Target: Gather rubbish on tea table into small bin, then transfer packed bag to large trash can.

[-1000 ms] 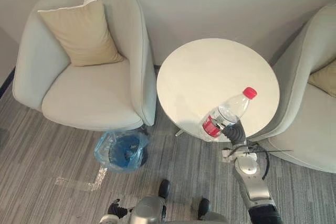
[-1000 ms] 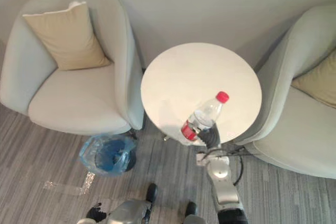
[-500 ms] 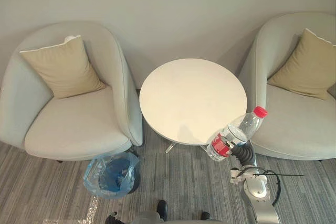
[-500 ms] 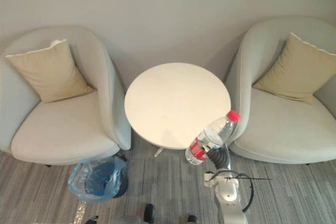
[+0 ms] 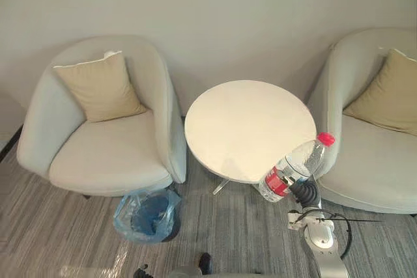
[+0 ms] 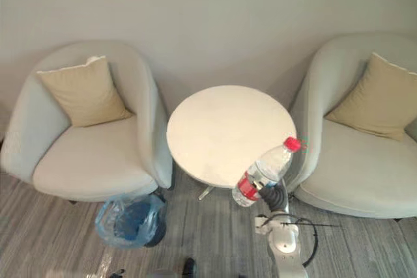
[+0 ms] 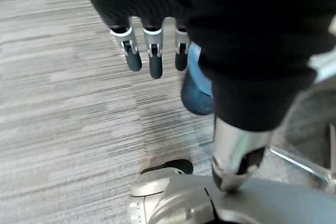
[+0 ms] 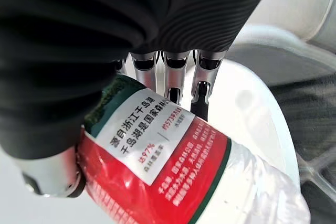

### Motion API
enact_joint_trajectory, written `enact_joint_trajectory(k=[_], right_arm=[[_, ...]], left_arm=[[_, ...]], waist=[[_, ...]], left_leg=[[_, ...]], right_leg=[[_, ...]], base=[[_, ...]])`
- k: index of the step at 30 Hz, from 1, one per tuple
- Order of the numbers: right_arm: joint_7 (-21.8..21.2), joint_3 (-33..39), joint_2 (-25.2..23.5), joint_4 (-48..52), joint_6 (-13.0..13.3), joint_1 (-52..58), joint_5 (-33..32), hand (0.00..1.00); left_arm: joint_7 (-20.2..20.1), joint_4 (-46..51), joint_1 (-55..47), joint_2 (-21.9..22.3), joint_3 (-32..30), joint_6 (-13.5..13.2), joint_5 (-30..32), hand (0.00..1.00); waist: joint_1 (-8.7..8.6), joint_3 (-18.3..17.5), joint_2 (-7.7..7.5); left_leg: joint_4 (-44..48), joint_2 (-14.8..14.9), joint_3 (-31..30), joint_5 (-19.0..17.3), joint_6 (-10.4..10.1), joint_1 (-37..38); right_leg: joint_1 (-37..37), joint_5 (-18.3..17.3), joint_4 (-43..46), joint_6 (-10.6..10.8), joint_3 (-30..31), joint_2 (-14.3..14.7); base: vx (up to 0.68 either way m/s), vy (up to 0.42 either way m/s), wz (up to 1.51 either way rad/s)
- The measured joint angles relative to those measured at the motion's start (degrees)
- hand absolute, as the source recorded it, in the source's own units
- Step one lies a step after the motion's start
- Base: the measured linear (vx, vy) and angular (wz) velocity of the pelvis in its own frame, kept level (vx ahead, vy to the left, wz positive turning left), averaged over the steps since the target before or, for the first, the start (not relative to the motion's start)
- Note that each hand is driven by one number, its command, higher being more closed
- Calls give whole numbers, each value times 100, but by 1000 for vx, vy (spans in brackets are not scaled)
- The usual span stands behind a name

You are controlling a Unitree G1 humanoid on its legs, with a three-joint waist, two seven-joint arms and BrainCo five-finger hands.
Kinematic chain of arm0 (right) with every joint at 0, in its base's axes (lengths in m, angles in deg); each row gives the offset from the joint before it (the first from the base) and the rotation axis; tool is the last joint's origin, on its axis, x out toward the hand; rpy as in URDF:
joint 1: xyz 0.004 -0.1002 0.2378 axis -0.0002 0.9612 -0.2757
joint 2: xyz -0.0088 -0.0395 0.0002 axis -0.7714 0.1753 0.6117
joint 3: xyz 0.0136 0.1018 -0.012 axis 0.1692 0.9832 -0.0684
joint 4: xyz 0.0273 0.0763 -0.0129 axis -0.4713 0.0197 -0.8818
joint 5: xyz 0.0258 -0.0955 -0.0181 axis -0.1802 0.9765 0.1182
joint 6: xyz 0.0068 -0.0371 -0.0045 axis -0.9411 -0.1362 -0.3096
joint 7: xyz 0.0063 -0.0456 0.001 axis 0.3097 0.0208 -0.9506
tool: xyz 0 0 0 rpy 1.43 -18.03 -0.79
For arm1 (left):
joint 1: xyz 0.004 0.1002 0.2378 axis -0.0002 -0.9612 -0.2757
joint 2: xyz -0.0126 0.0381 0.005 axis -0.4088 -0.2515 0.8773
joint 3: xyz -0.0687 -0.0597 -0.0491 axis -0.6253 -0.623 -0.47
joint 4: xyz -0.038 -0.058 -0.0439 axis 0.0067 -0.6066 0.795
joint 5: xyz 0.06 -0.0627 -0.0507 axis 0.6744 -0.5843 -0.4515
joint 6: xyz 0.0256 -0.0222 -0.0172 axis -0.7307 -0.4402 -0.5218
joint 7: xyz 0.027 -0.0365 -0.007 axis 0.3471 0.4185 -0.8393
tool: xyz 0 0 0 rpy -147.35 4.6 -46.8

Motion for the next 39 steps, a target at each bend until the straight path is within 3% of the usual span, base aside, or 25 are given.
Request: enact_joint_trajectory(k=[1, 2, 3, 4, 5, 6, 7, 9, 13, 14, 15, 16, 17, 20, 22, 24, 28, 32, 34, 36, 37, 39], right_arm=[[22, 16, -39, 2, -10, -40, 14, 100], [55, 52, -78, 14, -12, -48, 45, 100], [100, 211, -148, 25, -4, -97, 97, 100], [118, 290, -140, 17, -7, -106, 106, 100], [207, 404, -89, 21, -7, -114, 121, 100], [292, 455, -27, -33, -23, -182, 152, 100], [316, 462, -34, -25, -29, -195, 157, 100], [317, 410, -153, -52, -22, -270, 177, 100], [306, 187, -172, -102, -49, -291, 233, 100], [301, 131, -173, -142, -63, -262, 281, 100], [296, 106, -177, -151, -80, -240, 297, 100], [280, 59, -212, -168, -99, -224, 364, 100], [256, 9, -226, -167, -104, -218, 387, 100], [195, -41, -280, -117, -108, -183, 381, 100], [197, -40, -311, 68, -112, -27, 379, 100], [207, -43, -386, 337, -113, 228, 378, 100], [173, -82, -298, 532, -155, 243, 381, 100], [161, -85, -336, 763, -159, 269, 378, 100], [184, -47, -335, 795, -152, 206, 378, 100], [229, 128, -340, 760, -157, 153, 382, 100], [234, 175, -343, 718, -161, 153, 382, 100], [281, 197, -451, 583, -211, 175, 396, 100]], left_arm=[[1, -32, 36, 12, -105, 11, -4, 0], [4, -93, 69, 18, -198, 14, -3, 0], [11, -170, 197, 10, -223, 13, 2, 0], [7, -168, 212, -3, -213, 6, 11, 0], [-1, -181, 172, 15, -175, 14, 109, 0], [3, -211, 135, 19, -95, 16, 111, 0], [-1, -213, 143, 6, -85, 17, 113, 0], [-3, -218, 132, -136, -20, 14, 103, 0], [6, -221, 113, -158, 129, 20, 57, 0], [4, -221, 104, -163, 159, 12, -16, 0], [3, -221, 105, -163, 177, 12, -22, 0], [-3, -225, 105, -175, 177, 15, -26, 0], [7, -220, 122, -181, 174, 12, -44, 0], [12, -224, 169, -197, 90, 47, -144, 0], [4, -237, 167, -179, 62, 95, -142, 0], [-6, -232, 116, -226, -50, 97, -163, 0], [134, -30, -19, 71, -278, 120, -180, 0], [220, 253, -8, 98, -448, 119, -123, 0], [219, 218, 2, 60, -437, 124, -104, 0], [220, 104, 52, 95, -441, 140, 9, 0], [221, 77, 61, 102, -444, 142, 10, 0], [223, 60, 65, 57, -439, 174, 98, 0]], waist=[[-14, 8, -14], [-17, -4, -48], [-159, 61, -208], [-155, 59, -197], [-200, 31, -74], [-261, 8, -20], [-255, 25, -45], [-161, 133, -207], [-135, 228, -234], [-216, 271, -226], [-288, 279, -217], [-375, 297, -194], [-421, 327, -217], [-378, 391, -330], [-415, 378, -360], [-436, 300, -553], [-310, 90, -226], [-293, 111, -264], [-289, 107, -324], [-310, 91, -265], [-306, 68, -235], [-272, 64, -316]], left_leg=[[-173, 79, 500, -276, 342, -97], [-387, 140, 1047, -547, 415, -47], [50, 234, 1904, -591, 623, -69], [271, 313, 2249, -566, 638, -51], [361, 547, 2784, -286, 342, 167], [-112, 528, 2608, -164, 78, 406], [-245, 490, 2531, -66, 73, 442], [-460, 304, 2403, 40, 185, 552], [-275, 110, 2193, -272, 368, 636], [-248, 42, 1991, -329, 425, 664], [-254, 27, 1853, -343, 445, 696], [-263, 48, 1552, -353, 460, 729], [-279, 100, 1331, -359, 470, 729], [-213, 36, 876, -345, 498, 730], [-117, -59, 527, -388, 511, 728], [46, -344, 183, -509, 466, 714], [897, -43, 146, -936, 233, 370], [1711, 240, 862, -1132, 139, 142], [1577, 329, 1407, -1163, 125, 213], [1105, 374, 1867, -1124, 179, 354], [952, 338, 1838, -1086, 213, 464], [748, 241, 1789, -1006, 268, 561]], right_leg=[[-21, 36, -30, -29, -203, -70], [-18, 60, -60, -53, -412, -182], [22, 79, -76, -22, -721, -458], [70, 87, -70, -8, -852, -510], [230, 48, -61, 76, -1057, -457], [309, 38, -75, 157, -1212, -430], [335, 84, -101, 152, -1259, -438], [439, 129, -151, 230, -1297, -538], [212, -24, 960, 173, -1263, -989], [-79, -79, 1889, -216, -976, -1188], [-321, -60, 2354, -457, -661, -1214], [-595, -326, 2724, -359, 44, -932], [-827, -622, 2720, -217, 658, -459], [-1225, -774, 2299, -116, 1255, 170], [-1261, -730, 1964, -57, 1686, 425], [-1162, -534, 1400, -160, 1873, 284], [-751, -423, 1118, -352, 1115, 332], [-163, -377, 800, -424, 598, 457], [-9, -374, 653, -426, 529, 432], [39, -379, 511, -418, 388, 425], [52, -380, 490, -414, 380, 422], [62, -369, 485, -381, 421, 379]], base=[[-157, 4, 85], [-125, 60, 116], [-74, 58, 115], [-6, 76, 133], [38, 106, 106], [42, 111, 94], [14, 151, 66], [-12, 130, 31], [15, 158, 26], [-36, 77, 56], [1, 107, 94], [81, 55, 105], [117, 30, 96], [99, -50, 77], [125, -125, 121], [169, -183, 134], [275, -154, 84], [207, -101, 58], [146, -30, 30], [94, 49, 33], [84, 93, 30], [49, 92, 13]])
